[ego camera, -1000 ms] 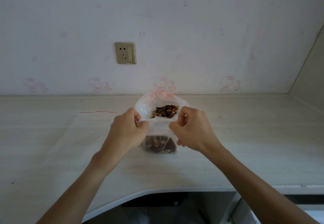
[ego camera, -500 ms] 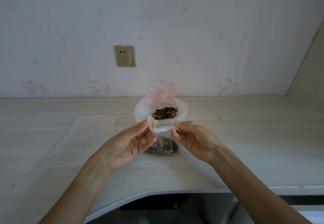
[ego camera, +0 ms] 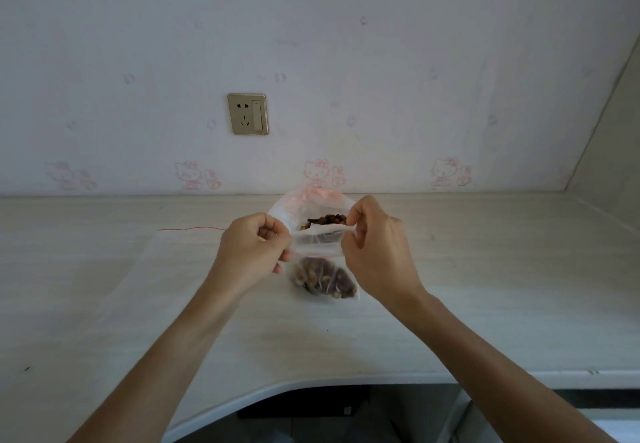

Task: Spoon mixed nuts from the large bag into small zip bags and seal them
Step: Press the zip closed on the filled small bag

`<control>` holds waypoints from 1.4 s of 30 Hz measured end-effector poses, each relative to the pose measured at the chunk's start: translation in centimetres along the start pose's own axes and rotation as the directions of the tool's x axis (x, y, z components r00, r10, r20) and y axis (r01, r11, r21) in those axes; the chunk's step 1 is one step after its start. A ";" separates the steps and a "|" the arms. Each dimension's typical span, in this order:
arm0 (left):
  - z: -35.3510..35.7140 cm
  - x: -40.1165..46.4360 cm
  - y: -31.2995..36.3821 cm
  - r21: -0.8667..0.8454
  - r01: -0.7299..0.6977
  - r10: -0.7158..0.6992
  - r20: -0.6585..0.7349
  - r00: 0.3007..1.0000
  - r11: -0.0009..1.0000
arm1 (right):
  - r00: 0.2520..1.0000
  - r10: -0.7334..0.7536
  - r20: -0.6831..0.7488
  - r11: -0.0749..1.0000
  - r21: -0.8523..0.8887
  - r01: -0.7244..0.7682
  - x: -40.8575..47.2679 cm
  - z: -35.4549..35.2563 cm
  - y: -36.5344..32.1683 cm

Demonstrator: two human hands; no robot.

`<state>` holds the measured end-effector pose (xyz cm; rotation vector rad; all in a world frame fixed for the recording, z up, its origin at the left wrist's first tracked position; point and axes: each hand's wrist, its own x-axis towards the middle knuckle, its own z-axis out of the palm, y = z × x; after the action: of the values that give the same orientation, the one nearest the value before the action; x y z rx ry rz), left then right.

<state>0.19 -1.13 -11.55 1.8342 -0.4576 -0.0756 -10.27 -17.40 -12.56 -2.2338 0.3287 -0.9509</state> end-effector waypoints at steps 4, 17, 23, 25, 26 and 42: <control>0.5 -0.2 0.8 0.503 -0.303 0.379 -0.055 0.924 0.809 | 0.993 0.107 0.058 0.992 -0.067 -0.104 0.4 -0.2 -0.2; -0.3 0.9 2.4 -0.045 0.271 -0.224 0.443 0.868 0.962 | 0.682 0.286 0.674 0.510 0.496 -0.703 2.0 -3.2 0.9; 0.2 0.9 2.0 -0.173 0.374 -0.270 0.435 0.859 0.911 | 0.708 0.288 0.644 0.507 0.525 -0.684 1.9 -3.4 1.3; 0.1 1.0 1.9 -0.185 0.346 -0.251 0.400 0.882 0.920 | 0.779 0.269 0.567 0.632 0.506 -0.587 1.8 -3.7 1.3; -0.1 1.0 1.9 -0.174 0.312 -0.233 0.367 0.901 0.934 | 0.818 0.258 0.514 0.687 0.498 -0.530 1.8 -3.8 1.1; 0.0 0.2 3.0 0.248 -0.184 0.149 0.152 0.977 0.951 | 0.816 0.424 0.393 0.737 0.375 -0.563 2.1 -3.3 -0.7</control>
<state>-0.47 -1.89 -8.68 2.0477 -0.7436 -0.0206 -11.19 -19.48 -9.32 -1.6554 0.4756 -0.3525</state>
